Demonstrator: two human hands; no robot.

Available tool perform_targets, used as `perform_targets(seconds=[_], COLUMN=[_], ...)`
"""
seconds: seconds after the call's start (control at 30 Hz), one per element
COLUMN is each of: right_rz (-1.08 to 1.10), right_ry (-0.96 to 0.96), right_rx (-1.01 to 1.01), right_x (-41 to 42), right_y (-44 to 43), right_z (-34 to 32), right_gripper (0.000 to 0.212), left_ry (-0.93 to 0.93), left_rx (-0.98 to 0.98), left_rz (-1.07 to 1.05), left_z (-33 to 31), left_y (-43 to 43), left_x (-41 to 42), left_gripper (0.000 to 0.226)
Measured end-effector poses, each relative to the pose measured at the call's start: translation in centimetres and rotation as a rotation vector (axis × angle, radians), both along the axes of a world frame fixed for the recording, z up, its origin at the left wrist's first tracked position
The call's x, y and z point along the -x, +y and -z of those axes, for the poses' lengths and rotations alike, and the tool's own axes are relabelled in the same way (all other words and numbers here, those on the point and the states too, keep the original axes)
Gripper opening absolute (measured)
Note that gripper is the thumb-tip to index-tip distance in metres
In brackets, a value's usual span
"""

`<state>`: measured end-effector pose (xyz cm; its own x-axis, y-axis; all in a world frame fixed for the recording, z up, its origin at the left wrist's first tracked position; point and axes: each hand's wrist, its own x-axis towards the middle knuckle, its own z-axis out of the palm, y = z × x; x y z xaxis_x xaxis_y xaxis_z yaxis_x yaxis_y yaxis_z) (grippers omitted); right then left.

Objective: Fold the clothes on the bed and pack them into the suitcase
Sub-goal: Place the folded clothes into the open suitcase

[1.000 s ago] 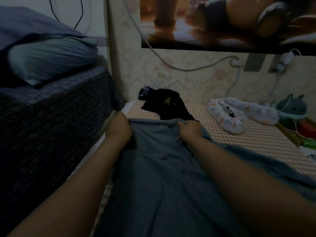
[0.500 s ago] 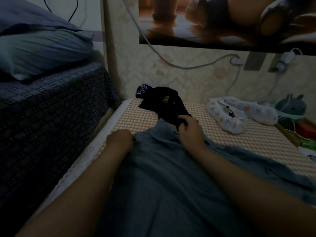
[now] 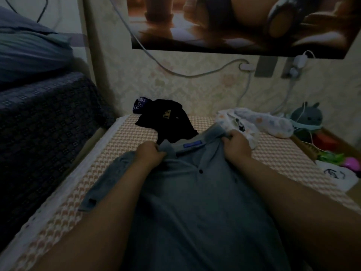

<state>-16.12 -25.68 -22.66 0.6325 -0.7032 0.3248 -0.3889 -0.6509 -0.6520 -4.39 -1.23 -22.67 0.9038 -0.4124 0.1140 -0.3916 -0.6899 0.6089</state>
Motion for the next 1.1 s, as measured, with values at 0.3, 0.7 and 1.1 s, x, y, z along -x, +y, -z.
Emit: perform_targets(seconds=[0.3,0.7,1.1], right_rz=[-0.171,-0.012,-0.369], right_ry=[0.328,0.372,0.323], right_rx=[0.107,0.299,0.584], right_x=[1.2,12.3,3.0], right_y=[-1.8,-5.8,0.8], right_z=[1.6,2.6,0.9], right_gripper=[0.045,0.029,0.032], left_ry=[0.169,-0.165,-0.325], left_rx=[0.148,-0.372,-0.302], left_rz=[0.163,0.577,0.366], left_z=[0.9,2.4,0.2], left_y=[-4.9,-11.4,-9.9], left_x=[1.0,7.9,2.6], left_gripper=[0.089,0.057,0.030])
